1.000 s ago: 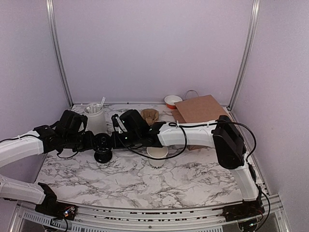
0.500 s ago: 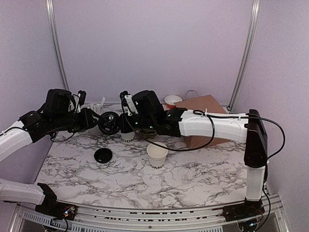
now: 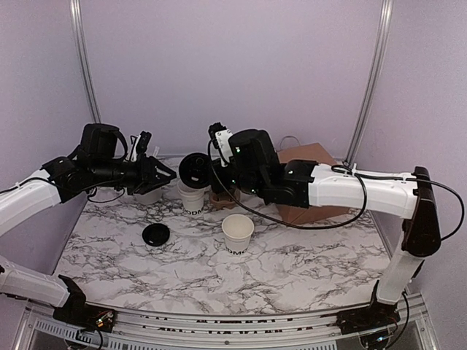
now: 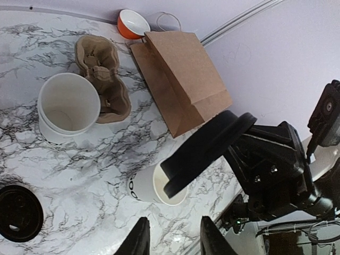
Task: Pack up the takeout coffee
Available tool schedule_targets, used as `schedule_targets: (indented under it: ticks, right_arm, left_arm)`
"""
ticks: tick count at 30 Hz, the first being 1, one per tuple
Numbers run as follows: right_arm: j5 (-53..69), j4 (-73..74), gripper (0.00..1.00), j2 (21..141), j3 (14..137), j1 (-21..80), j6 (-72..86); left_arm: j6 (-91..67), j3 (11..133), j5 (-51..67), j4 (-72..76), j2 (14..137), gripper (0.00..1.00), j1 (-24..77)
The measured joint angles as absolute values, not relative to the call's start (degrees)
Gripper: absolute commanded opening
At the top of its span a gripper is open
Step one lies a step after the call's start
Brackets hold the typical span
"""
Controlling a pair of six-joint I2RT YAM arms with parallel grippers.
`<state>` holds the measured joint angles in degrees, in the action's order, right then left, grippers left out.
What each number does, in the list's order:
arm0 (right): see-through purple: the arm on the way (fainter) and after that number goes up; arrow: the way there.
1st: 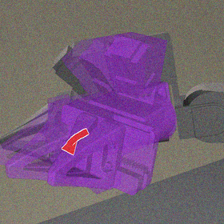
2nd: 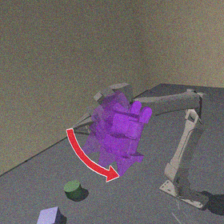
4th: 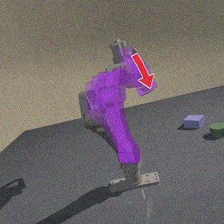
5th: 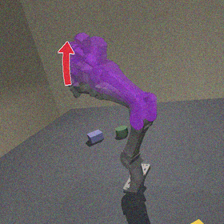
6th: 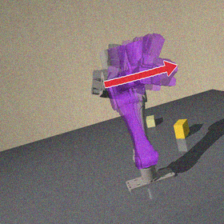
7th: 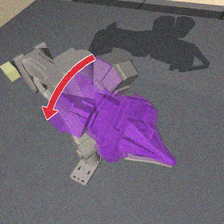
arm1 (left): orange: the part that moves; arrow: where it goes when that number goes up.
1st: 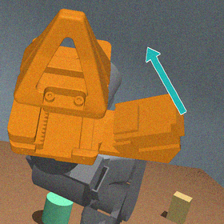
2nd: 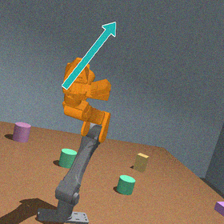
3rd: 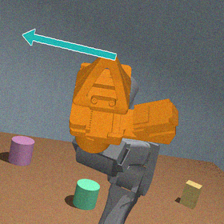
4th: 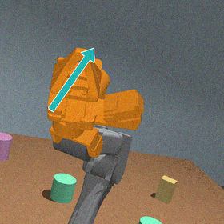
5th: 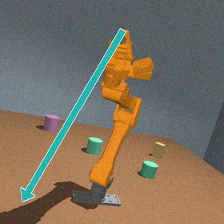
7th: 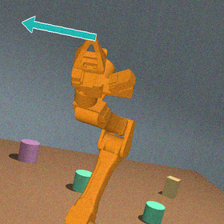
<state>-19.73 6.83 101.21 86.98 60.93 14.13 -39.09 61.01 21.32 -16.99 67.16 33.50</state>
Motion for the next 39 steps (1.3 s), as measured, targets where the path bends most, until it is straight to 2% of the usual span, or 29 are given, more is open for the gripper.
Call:
schedule_targets:
  ticks: [6,11,30,39]
  right_arm:
    - [-26.9,4.6,0.03,97.6,82.6,60.9,8.6]
    - [-28.9,3.0,0.04,96.8,81.9,60.9,5.1]
    - [-15.9,3.1,0.05,89.9,76.8,60.9,0.4]
    - [-12.2,3.6,0.08,88.5,75.8,60.3,-0.1]
  left_arm:
    - [-47.3,60.9,27.6,-8.3,67.6,0.37,33.7]
    - [-48.3,60.9,28.4,-4.7,67.6,0.36,34.4]
    - [-22.0,67.8,15.3,-13.9,72.2,0.35,43.9]
    - [-15.9,69.7,9.9,-16.6,73.4,0.19,46.8]
